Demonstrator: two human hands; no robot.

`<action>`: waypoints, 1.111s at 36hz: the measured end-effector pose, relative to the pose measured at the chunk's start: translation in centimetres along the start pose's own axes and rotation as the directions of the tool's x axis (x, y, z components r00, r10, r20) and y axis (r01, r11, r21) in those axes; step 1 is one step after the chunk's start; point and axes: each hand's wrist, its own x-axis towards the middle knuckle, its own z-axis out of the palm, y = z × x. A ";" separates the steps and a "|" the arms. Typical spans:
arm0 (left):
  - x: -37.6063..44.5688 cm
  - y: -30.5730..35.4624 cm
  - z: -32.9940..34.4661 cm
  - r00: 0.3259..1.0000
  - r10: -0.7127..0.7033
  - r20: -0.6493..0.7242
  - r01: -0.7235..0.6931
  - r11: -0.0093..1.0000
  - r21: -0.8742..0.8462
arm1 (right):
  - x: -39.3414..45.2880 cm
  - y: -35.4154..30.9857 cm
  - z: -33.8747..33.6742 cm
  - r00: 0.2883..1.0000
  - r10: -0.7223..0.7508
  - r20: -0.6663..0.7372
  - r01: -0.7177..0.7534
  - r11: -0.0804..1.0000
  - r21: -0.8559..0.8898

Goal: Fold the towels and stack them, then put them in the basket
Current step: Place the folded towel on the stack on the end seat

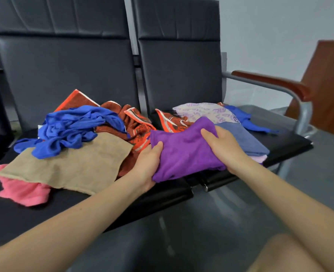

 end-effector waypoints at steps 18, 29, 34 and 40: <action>5.1 -2.1 11.0 0.976 -0.025 0.217 -0.096 0.844 0.528 | 6.7 7.0 -8.4 0.973 0.166 -0.161 -0.225 0.841 -0.491; 5.4 -4.8 7.2 0.981 0.119 0.152 -0.167 0.917 0.361 | 3.9 3.3 -3.7 0.981 -0.146 0.128 0.194 0.726 -0.660; 8.0 -3.6 5.6 0.974 0.226 -0.022 -0.200 0.899 0.390 | 3.9 5.1 -3.0 0.965 0.006 0.263 0.219 0.538 -0.814; 11.7 -3.6 4.1 0.978 0.208 0.012 -0.172 0.773 0.611 | 5.0 6.6 -5.5 0.986 0.078 0.149 0.078 0.575 -0.815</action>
